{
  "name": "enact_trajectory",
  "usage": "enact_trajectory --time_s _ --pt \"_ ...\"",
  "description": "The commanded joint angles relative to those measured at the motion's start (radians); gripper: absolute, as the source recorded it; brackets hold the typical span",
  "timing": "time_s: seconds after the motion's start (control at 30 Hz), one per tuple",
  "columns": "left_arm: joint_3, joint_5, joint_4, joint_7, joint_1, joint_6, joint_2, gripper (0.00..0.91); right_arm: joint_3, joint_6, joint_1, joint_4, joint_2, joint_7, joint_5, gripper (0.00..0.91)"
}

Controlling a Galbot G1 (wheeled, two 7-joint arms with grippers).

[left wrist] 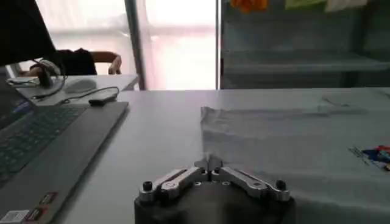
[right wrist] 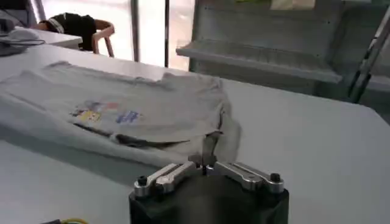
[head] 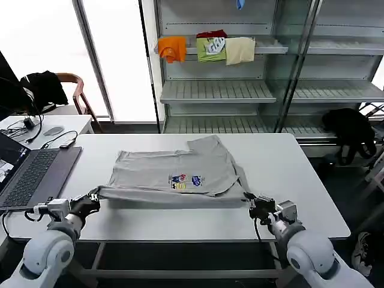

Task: Fold and organize the clothes.

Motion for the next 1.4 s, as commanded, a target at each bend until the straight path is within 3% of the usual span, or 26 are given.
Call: enact_trajectory --time_s 0.03,0.47,0.53,0.57,0.63,0.67,0.7,1.17,1.4 --pt "-0.011 0.047 -0.191 -0.142 0.249 -0.003 -0.047 0.020 0.093 0.001 -0.202 0.116 -0.043 -0.005 0.006 0.000" --pt "-0.013 0.101 -0.249 -0.285 0.358 -0.003 -0.102 0.020 0.150 0.001 -0.297 0.144 -0.050 -0.019 -0.005 0.000" --pt "-0.007 0.124 -0.244 -0.305 0.362 -0.004 -0.108 0.060 0.151 0.002 -0.298 0.142 -0.050 -0.019 -0.008 0.000" --pt "-0.003 0.124 -0.241 -0.313 0.359 -0.004 -0.111 0.363 0.150 0.002 -0.298 0.140 -0.048 -0.016 -0.009 0.000" --pt "-0.001 0.123 -0.240 -0.321 0.354 -0.004 -0.115 0.846 0.149 0.002 -0.297 0.141 -0.044 -0.012 -0.009 0.020" --pt "0.001 0.121 -0.241 -0.317 0.354 -0.004 -0.113 0.907 0.150 0.002 -0.297 0.143 -0.042 -0.006 -0.008 0.312" --pt "0.002 0.121 -0.242 -0.313 0.352 -0.004 -0.111 0.907 0.150 0.001 -0.300 0.145 -0.042 -0.001 -0.007 0.907" --pt "-0.021 0.121 -0.326 -0.300 0.299 -0.004 -0.073 0.907 0.271 0.002 -0.421 0.265 -0.038 0.082 0.021 0.907" --pt "-0.011 0.084 -0.280 -0.133 0.082 -0.074 -0.031 0.907 0.298 0.003 -0.165 0.193 -0.038 0.040 0.056 0.907"
